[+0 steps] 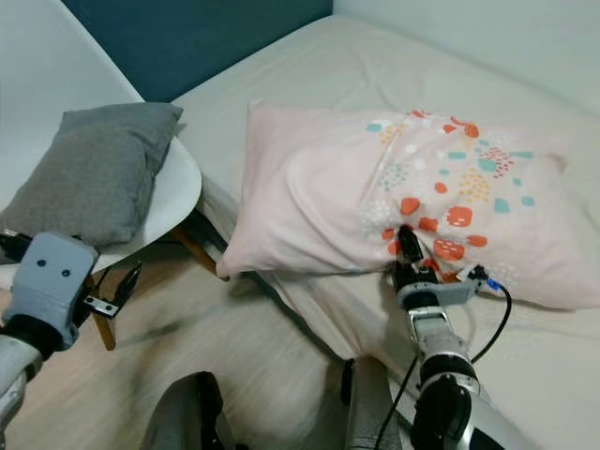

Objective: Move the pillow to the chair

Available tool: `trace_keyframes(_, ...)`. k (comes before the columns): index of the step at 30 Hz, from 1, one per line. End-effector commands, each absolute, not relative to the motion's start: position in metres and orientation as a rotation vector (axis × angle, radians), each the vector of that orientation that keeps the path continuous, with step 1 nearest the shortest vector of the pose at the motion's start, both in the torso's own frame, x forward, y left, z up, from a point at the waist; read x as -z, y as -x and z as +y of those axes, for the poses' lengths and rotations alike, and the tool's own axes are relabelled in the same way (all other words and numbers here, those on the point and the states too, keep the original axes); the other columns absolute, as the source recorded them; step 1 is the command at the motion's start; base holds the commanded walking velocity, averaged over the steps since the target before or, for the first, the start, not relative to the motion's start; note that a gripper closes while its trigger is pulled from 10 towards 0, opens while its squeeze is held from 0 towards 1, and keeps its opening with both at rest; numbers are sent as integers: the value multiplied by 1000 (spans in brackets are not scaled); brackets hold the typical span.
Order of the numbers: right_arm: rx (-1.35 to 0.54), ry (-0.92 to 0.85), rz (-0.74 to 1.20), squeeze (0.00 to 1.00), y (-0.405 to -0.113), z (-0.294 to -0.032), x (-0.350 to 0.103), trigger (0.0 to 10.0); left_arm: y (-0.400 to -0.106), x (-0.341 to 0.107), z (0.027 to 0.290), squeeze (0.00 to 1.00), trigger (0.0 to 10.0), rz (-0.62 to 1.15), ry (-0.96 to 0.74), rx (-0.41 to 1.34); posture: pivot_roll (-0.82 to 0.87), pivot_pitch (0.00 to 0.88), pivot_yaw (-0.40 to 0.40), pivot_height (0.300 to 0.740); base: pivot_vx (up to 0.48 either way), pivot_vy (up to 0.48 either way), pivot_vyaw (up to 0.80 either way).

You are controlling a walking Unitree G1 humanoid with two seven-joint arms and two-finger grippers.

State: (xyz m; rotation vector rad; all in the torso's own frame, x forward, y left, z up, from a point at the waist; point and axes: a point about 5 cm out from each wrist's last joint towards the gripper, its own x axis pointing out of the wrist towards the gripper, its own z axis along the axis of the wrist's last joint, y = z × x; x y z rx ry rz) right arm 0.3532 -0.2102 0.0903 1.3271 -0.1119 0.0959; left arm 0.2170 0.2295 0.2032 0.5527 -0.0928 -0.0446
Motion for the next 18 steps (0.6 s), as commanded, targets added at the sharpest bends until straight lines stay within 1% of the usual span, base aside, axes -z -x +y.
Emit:
trace_keyframes(1, -123, -1303, -98, 0, -354, -208, -92, 0, -213, -205, 232, 0, 10000, -76, -578, 40, 104, 300, -11, 491, 0, 0, 0)
trace_keyframes(5, -176, -1301, -143, 0, -360, -210, -105, 0, -210, -206, 232, 0, 10000, -76, -578, 37, 102, 309, -18, 491, 0, 0, 0)
trace_keyframes(13, -181, -1283, -199, 0, -368, -218, -122, 0, -211, -208, 233, 0, 10000, -81, -579, 28, 98, 314, -24, 491, 0, 0, 0)
trace_keyframes(18, -206, -1203, -229, 0, -374, -220, -138, 0, -213, -207, 233, 0, 10000, -81, -569, 16, 82, 301, -33, 491, 0, 0, 0)
